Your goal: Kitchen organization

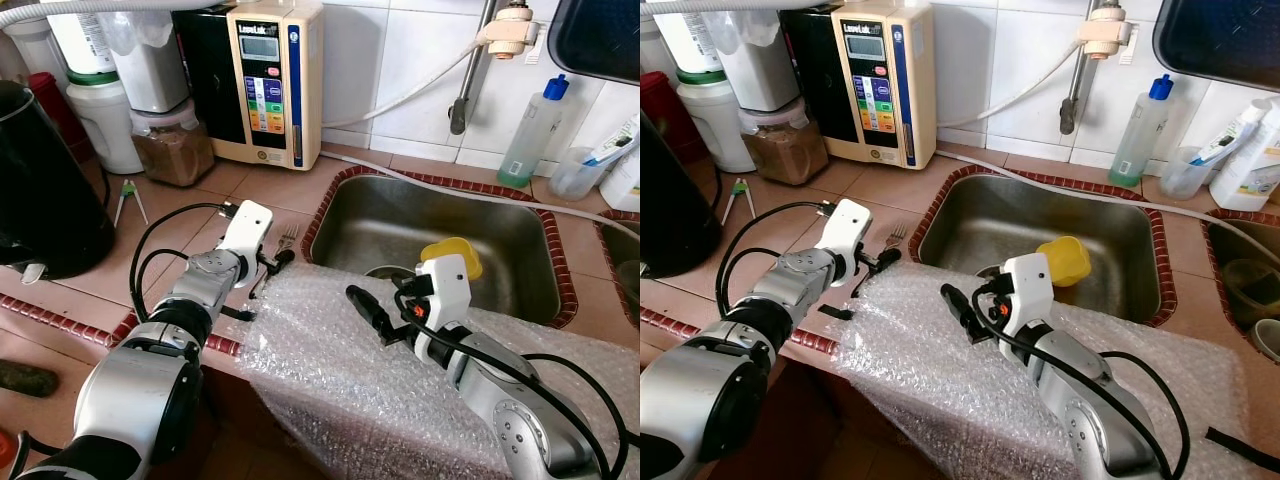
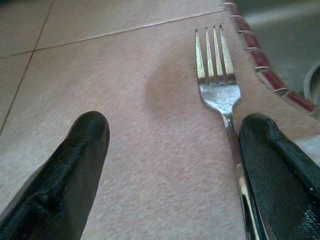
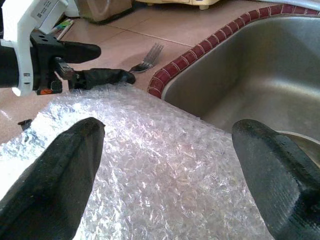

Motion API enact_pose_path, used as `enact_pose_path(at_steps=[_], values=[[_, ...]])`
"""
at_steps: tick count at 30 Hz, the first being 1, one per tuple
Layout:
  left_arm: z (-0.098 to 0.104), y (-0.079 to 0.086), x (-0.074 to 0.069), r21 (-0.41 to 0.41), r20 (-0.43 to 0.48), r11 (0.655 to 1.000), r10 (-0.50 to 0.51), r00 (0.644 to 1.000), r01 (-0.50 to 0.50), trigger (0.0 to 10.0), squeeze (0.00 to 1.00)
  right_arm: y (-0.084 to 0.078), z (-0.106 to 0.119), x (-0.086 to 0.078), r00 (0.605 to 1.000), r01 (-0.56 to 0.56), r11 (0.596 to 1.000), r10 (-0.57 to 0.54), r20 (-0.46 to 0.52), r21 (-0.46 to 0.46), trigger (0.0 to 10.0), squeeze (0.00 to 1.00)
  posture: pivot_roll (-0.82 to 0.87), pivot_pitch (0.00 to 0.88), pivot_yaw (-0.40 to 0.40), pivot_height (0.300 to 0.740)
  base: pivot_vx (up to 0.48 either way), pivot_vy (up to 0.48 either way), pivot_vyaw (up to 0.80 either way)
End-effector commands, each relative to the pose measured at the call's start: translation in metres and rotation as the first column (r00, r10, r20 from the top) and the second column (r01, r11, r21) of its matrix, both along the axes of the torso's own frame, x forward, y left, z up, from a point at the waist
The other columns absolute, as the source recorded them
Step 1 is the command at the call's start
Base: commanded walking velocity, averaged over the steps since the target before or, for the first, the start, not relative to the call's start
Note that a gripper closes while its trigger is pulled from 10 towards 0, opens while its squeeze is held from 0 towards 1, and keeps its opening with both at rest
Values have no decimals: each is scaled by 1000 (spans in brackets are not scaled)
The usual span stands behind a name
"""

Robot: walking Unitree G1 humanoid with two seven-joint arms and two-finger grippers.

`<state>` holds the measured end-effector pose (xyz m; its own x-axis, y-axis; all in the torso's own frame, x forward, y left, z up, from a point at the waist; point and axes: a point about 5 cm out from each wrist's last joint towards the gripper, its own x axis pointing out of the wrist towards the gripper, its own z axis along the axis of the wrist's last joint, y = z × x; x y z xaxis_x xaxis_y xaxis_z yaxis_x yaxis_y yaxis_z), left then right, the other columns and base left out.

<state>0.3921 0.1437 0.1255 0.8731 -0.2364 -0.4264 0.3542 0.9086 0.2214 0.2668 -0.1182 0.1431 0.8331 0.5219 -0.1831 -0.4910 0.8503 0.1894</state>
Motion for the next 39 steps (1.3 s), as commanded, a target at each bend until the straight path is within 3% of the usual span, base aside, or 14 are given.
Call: enact_pose_path(at_steps=[1,4,5,8,14,18,19,30,31,33,34,35,39], values=[[-1,8,0,9,-10,999,44,999,-44,10000,0,1,2,0,1000,-11,1000,11,7,-11,10000,0,7,0,57,740,0,0,0],[5,7,2,-37,11,997,61,998,-60,10000,0,2,2,0,1000,-16,1000,16,10,-13,10000,0,5,0,57,740,0,0,0],[13,-5,5,-128,8,992,6,1000,-5,10000,0,2,2,0,1000,-19,1000,19,10,-14,10000,0,7,0,56,740,0,0,0],[19,-17,7,-183,11,982,-48,999,49,10000,0,2,1,0,1000,-22,1000,23,8,-16,10000,0,10,0,55,740,0,0,0],[24,-23,8,-201,40,978,-49,998,56,10000,0,4,1,0,1000,-29,999,29,10,-21,10000,0,10,0,55,740,0,0,0],[16,-24,5,-132,-1,986,-105,994,104,10000,0,4,1,0,999,-31,999,31,10,-25,10000,0,8,0,56,740,0,0,0],[13,-24,3,-146,-25,983,-118,993,113,10000,0,4,0,0,999,-32,999,32,10,-29,10000,0,8,0,56,740,0,0,0],[-5,-10,-4,-71,-109,995,-84,990,77,10000,0,8,3,-3,997,-74,997,74,18,-13,10000,0,6,0,55,740,0,0,0],[-8,-8,-5,-59,-118,996,-72,990,66,7412,0,10,4,-5,995,-94,996,94,24,-4,10000,0,5,0,55,740,0,0,0],[-10,-6,-6,-50,-127,997,-67,990,61,3451,0,12,6,-7,993,-116,993,116,31,11,10000,0,4,0,56,740,0,0,0],[-10,-6,-6,-50,-127,997,-67,990,61,3451,0,12,6,-7,993,-116,993,116,31,11,10000,0,4,0,56,740,0,0,0],[-11,-6,-6,-48,-132,997,-71,989,66,0,0,13,7,-7,992,-121,993,120,32,16,10000,0,4,0,56,740,0,0,0],[-12,-7,-7,-54,-146,996,-81,986,74,0,0,12,6,-7,993,-114,993,113,29,15,10000,0,4,0,56,740,0,0,0]])
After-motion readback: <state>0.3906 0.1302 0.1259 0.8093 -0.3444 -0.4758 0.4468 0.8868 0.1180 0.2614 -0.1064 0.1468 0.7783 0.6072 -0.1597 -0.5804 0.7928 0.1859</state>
